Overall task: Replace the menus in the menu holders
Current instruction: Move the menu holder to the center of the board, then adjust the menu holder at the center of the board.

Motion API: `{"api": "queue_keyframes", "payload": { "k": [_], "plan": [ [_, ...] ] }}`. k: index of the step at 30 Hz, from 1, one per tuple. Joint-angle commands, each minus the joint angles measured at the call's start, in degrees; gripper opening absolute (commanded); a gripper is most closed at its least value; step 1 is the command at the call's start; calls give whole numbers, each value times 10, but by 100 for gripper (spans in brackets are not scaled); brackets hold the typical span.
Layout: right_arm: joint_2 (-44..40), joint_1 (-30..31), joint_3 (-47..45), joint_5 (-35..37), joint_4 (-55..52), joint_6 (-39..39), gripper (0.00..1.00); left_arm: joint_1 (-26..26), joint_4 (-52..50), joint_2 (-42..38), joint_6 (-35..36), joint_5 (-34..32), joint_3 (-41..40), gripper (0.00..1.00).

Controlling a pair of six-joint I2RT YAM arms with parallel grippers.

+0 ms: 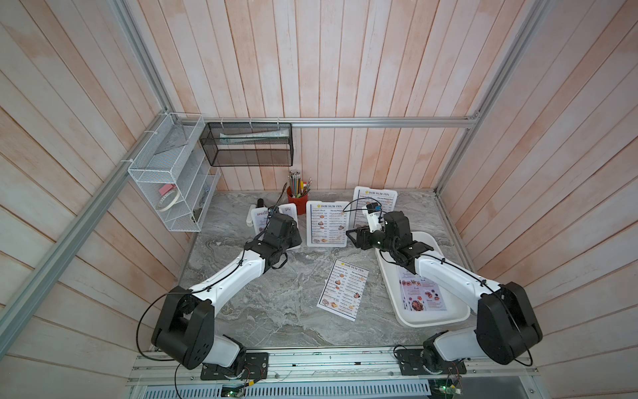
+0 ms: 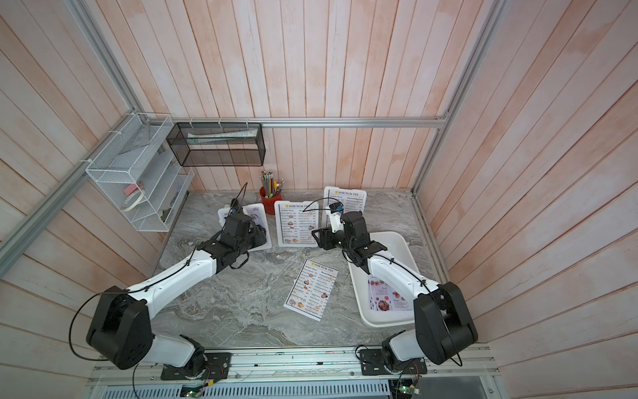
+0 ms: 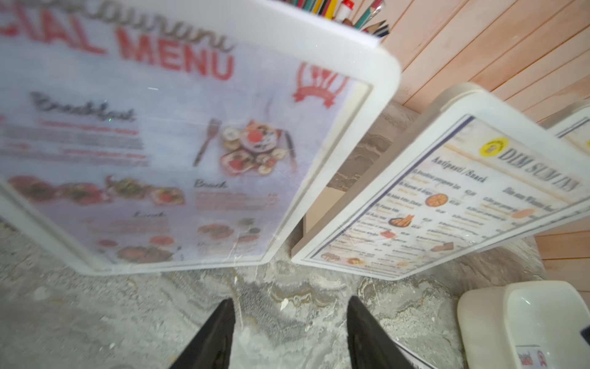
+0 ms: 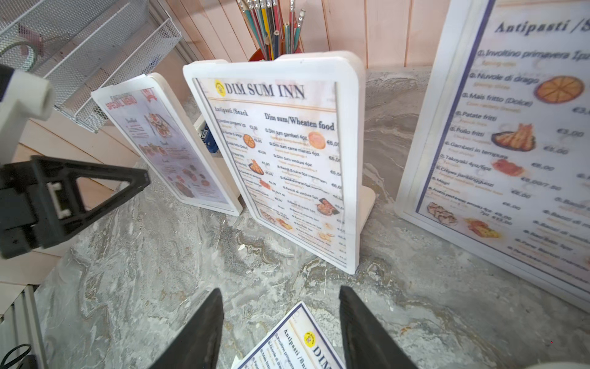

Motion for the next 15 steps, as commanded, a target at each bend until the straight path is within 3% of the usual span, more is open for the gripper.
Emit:
{"api": "queue_keyframes", "payload": {
  "k": [1,6,15],
  "plan": [
    [37,-3,12,-11,33,-17,60,23,-69,-42,6,23,-32,64],
    [77,-7,36,-11,40,-30,61,58,-112,-91,23,45,-55,69],
    [118,-29,47,-45,91,-32,63,65,-144,-117,35,85,-62,70]
  ]
}}
